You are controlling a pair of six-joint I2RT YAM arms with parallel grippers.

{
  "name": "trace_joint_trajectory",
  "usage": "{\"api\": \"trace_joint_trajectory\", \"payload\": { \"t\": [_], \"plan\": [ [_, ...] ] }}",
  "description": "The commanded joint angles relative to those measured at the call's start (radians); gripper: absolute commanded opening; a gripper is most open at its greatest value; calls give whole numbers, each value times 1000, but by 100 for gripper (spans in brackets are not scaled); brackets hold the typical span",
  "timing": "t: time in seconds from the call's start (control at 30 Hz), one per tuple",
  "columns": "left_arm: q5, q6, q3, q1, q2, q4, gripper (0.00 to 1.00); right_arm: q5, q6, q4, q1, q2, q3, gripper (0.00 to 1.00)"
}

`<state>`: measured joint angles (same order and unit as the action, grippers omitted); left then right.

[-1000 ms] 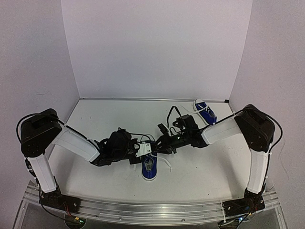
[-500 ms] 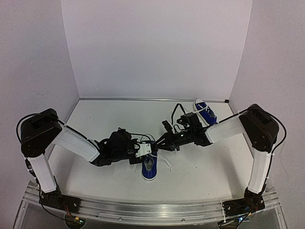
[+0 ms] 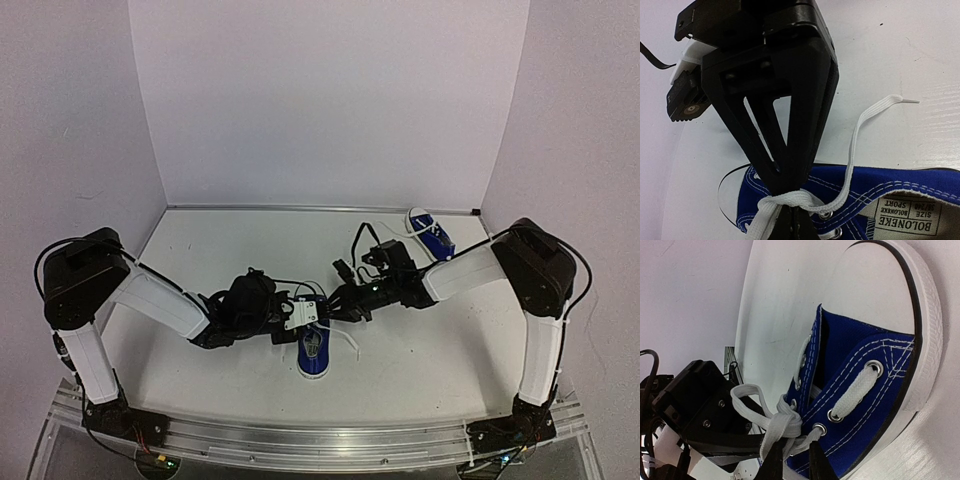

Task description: Tie the shoes

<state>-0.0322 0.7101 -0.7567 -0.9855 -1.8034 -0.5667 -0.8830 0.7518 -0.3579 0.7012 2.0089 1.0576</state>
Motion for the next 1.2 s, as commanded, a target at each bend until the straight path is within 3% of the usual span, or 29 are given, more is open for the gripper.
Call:
{"api": "trace_joint_trajectory", "payload": {
  "t": [0.0,0.47,0.77,1.17],
  "plan": [
    [-7,17,-15,-2,-3,13,0,-33,-13,-12,17,18,43,17],
    [4,19,-17,-2,-10,0,0,-70,34,-60,27,53,42,18],
    [17,19,-17,-2,-12,-7,0,-68,35,-72,28,55,38,1],
    [58,30,5,-7,66,63,5,-6,16,-72,24,-18,16,0]
  ]
}}
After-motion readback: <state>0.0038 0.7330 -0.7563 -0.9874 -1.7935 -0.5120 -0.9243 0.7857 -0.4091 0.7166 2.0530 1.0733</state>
